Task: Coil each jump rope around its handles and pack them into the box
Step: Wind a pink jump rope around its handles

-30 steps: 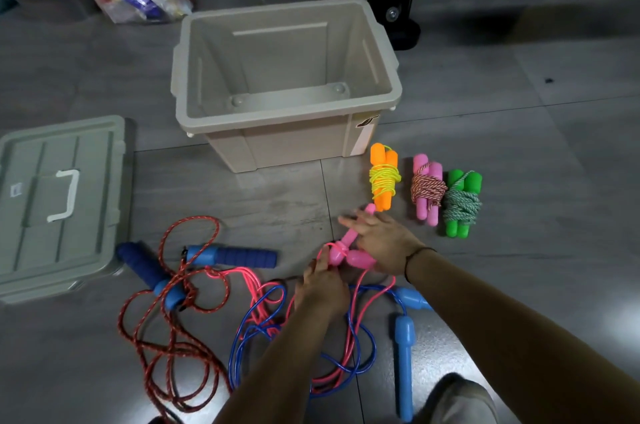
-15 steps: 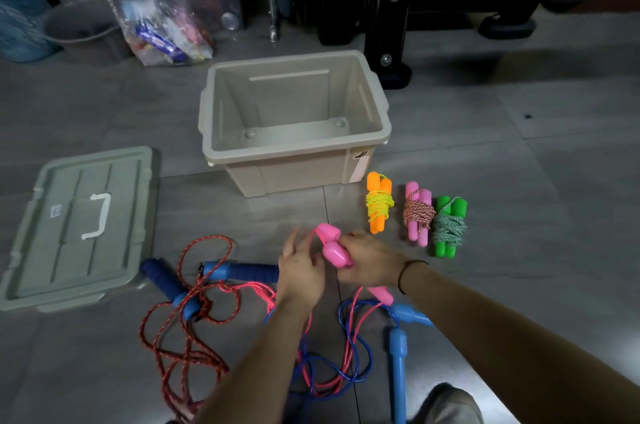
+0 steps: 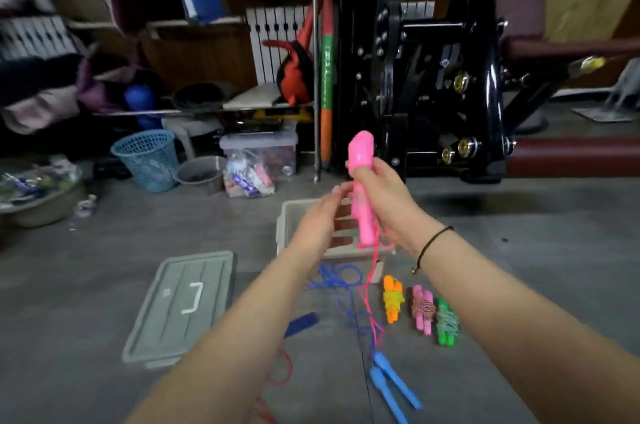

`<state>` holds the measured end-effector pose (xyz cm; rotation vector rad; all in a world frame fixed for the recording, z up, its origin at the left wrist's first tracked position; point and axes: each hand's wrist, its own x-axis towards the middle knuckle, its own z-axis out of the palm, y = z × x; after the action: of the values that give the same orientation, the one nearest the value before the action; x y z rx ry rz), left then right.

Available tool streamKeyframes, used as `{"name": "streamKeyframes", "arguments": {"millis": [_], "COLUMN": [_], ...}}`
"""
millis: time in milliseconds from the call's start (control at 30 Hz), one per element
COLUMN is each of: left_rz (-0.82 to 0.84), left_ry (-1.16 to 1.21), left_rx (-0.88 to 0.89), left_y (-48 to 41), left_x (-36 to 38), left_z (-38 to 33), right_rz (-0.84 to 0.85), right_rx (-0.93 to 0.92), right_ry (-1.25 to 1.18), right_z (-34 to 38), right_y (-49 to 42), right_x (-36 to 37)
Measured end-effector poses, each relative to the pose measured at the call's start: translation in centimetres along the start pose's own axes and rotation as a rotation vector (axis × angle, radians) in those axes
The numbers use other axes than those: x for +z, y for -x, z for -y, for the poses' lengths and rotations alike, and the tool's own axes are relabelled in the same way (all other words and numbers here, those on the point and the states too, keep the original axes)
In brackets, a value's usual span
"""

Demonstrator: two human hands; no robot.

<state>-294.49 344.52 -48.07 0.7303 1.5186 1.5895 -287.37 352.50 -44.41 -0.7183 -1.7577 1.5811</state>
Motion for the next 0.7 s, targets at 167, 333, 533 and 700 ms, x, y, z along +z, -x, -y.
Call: {"name": "streamKeyframes", "arguments": {"millis": [167,333,533,700], "left_rz": [0.160,0.179,0.222,0.096], "left_ry": [0.129,0.015,0.067,0.181], "left_rx": [0.002,-0.188,-0.181,0.007], "left_y": [8.4,10.8,11.2,10.2], "left_x": [-1.7,-3.6,-0.7,0.5], "left_z": [-4.5,-4.0,-4.3,-4.6], "right_rz": [0.190,0.240,0.244,0.295], "right_rx": [-0.017,0.064,0.003,0.024], "right_ry": [-0.024,0.101,-0.028,-0.145], "right_z": [5.3,2.8,3.3,3.5], "right_y": [5.9,9.4,10.7,10.1], "right_x": [-0.8,-1.1,-0.2,-0.5]}}
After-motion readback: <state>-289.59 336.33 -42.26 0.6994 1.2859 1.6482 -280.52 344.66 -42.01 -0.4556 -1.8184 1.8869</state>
